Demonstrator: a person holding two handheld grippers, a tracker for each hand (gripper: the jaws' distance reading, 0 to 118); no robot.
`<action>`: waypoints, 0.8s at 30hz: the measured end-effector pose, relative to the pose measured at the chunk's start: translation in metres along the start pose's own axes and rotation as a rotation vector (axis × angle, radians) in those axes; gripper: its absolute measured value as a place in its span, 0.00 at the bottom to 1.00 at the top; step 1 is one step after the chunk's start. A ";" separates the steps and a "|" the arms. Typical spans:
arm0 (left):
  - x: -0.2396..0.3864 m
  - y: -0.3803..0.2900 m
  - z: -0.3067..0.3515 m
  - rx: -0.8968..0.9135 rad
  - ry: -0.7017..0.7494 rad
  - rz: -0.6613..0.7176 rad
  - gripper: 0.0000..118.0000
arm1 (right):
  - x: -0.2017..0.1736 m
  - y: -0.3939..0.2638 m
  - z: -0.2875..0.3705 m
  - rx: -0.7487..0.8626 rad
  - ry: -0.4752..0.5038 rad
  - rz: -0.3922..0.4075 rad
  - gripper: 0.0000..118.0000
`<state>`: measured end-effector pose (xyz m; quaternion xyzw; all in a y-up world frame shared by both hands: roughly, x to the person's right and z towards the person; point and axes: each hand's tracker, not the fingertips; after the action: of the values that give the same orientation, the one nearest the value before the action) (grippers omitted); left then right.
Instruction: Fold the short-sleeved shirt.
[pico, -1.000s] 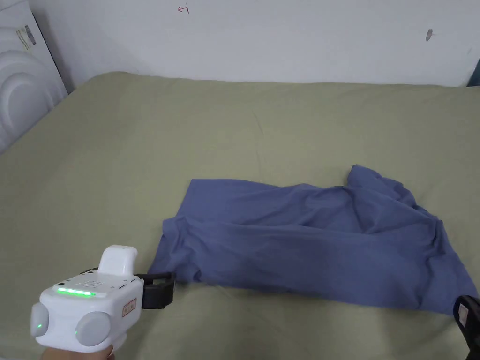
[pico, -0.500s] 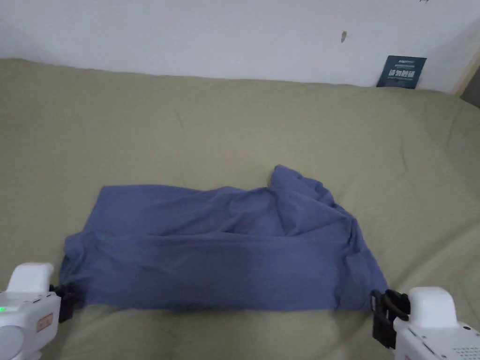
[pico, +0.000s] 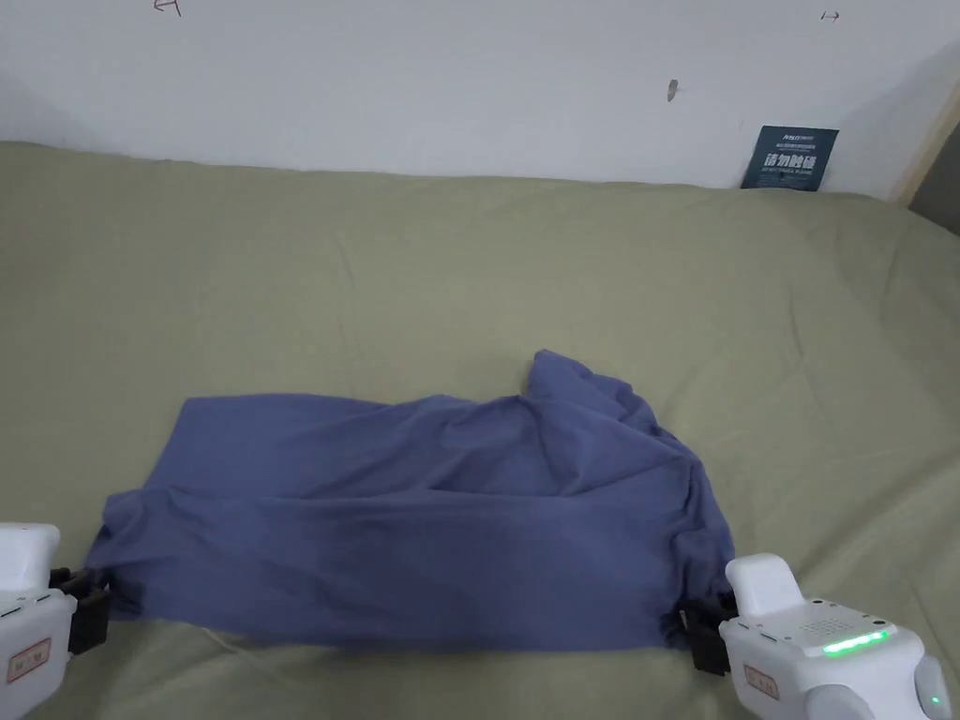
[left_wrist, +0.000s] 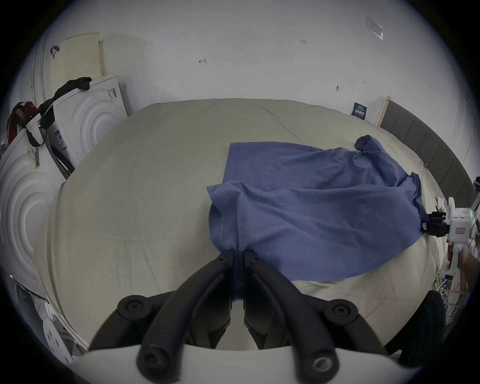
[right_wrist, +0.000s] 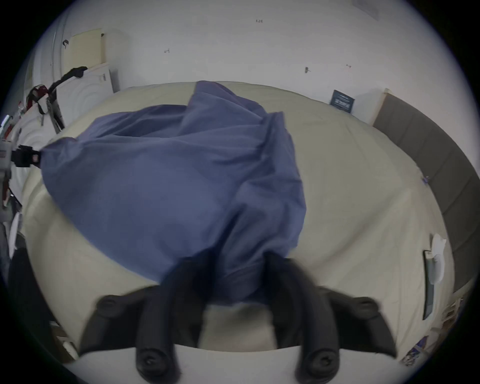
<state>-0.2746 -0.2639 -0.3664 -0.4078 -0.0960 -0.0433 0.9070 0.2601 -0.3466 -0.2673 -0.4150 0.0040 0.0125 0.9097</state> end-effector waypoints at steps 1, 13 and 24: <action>0.000 0.000 -0.001 -0.007 -0.002 0.002 0.06 | -0.001 0.002 0.004 0.008 -0.014 -0.011 0.11; -0.013 0.018 0.061 0.047 -0.053 -0.021 0.04 | 0.022 0.052 0.107 0.119 0.124 -0.189 0.09; -0.031 -0.035 0.117 -0.046 -0.125 -0.004 0.04 | 0.012 -0.021 0.153 -0.047 0.176 -0.219 0.09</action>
<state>-0.3264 -0.1993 -0.2709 -0.4300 -0.1526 -0.0218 0.8896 0.2725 -0.2448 -0.1518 -0.4338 0.0382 -0.1233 0.8917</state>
